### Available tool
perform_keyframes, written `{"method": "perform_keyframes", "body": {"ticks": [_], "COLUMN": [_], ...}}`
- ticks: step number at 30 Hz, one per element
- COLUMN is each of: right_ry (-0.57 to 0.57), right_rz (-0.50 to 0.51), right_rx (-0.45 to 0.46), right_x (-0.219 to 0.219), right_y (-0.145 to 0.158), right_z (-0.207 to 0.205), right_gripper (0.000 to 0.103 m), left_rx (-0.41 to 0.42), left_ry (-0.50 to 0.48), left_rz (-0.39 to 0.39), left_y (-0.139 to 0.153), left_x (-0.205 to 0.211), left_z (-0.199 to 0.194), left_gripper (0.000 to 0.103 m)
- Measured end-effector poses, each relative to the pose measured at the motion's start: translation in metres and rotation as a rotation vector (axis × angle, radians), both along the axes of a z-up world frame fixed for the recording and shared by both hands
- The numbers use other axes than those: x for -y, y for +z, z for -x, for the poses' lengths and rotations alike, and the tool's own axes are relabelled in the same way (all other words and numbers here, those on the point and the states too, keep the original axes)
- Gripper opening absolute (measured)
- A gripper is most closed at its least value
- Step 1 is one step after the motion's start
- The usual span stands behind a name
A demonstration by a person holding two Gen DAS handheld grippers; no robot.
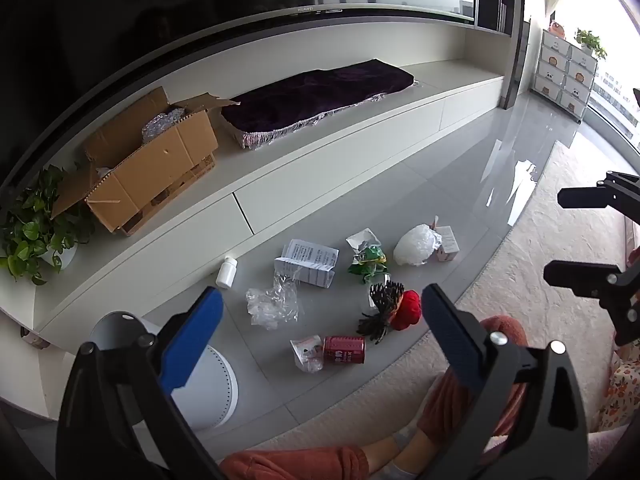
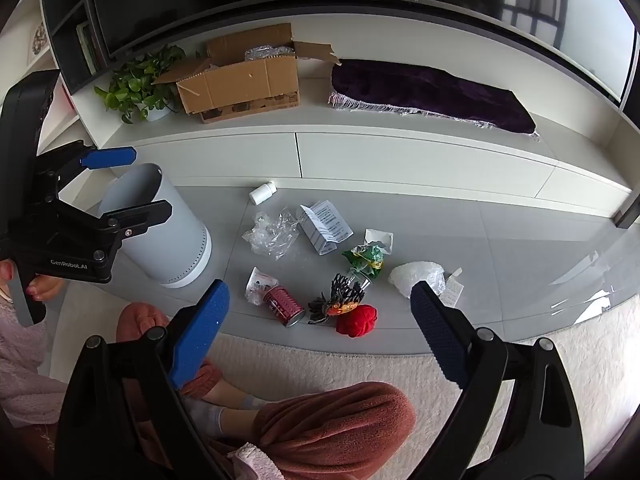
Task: Collect trash
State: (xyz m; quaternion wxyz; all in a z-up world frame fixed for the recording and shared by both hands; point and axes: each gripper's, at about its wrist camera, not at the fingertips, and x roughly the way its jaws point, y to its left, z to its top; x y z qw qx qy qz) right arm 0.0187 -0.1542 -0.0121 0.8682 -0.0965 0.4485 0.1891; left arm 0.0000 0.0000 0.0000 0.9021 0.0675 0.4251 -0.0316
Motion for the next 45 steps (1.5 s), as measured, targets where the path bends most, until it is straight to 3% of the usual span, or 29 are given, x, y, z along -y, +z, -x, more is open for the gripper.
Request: {"method": "perform_keyframes", "body": {"ticks": [45], "right_ry": [0.019], "right_rz": [-0.023], "right_rx": [-0.026], "right_x": [-0.005], "right_y": [0.022], "right_z": [-0.001], "right_gripper": [0.089], "left_rx": [-0.003], "left_ry": [-0.002], "left_rz": [0.033], "left_y": [0.017], "left_x": [-0.005], "left_z": [0.006], "left_gripper": [0.099]}}
